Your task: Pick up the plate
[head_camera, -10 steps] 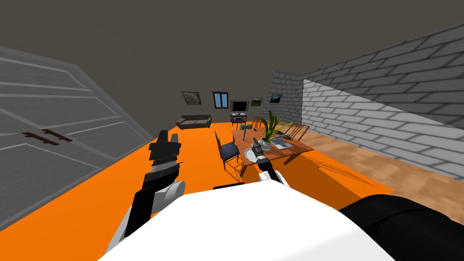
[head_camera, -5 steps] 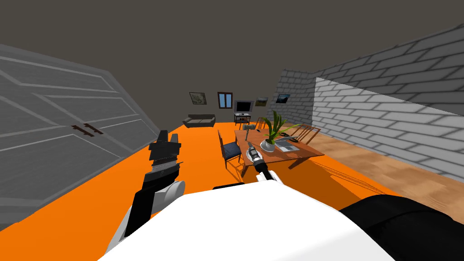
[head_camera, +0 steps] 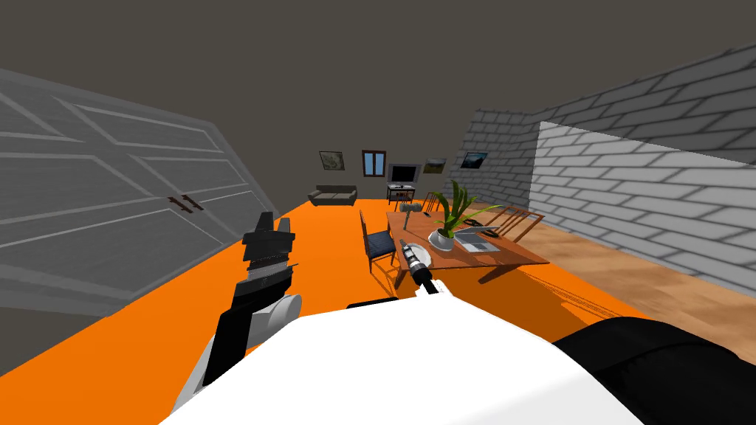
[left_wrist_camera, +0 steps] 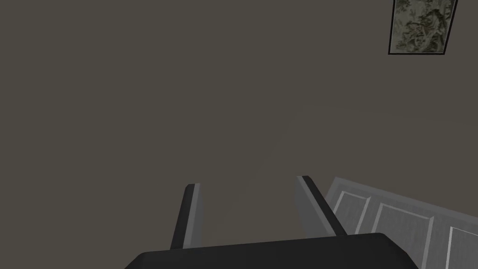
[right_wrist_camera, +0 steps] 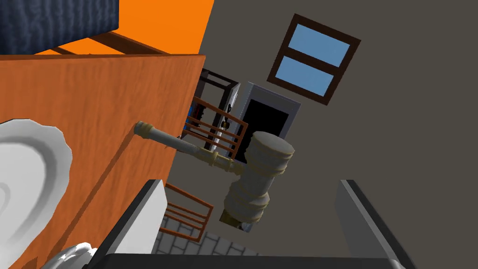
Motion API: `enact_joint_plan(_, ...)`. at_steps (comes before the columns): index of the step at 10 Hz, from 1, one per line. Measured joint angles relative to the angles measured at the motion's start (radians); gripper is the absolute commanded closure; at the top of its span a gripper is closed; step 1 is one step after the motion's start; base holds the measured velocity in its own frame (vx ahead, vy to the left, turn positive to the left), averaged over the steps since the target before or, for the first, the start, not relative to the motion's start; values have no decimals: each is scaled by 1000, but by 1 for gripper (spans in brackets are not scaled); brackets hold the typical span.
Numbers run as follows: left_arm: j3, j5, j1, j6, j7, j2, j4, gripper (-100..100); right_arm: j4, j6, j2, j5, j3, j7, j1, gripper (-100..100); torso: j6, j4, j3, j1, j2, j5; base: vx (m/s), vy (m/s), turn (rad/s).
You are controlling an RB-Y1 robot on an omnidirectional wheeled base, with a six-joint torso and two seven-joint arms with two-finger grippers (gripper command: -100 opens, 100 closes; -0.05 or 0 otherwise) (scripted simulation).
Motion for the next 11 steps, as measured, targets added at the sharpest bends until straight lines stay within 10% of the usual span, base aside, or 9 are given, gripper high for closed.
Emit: enact_joint_plan(11,0,0,0,0,0,0,0,0,255,279,-2,262,130,4,-51,-100,0,0,0,0,0,0,-28,-29,162)
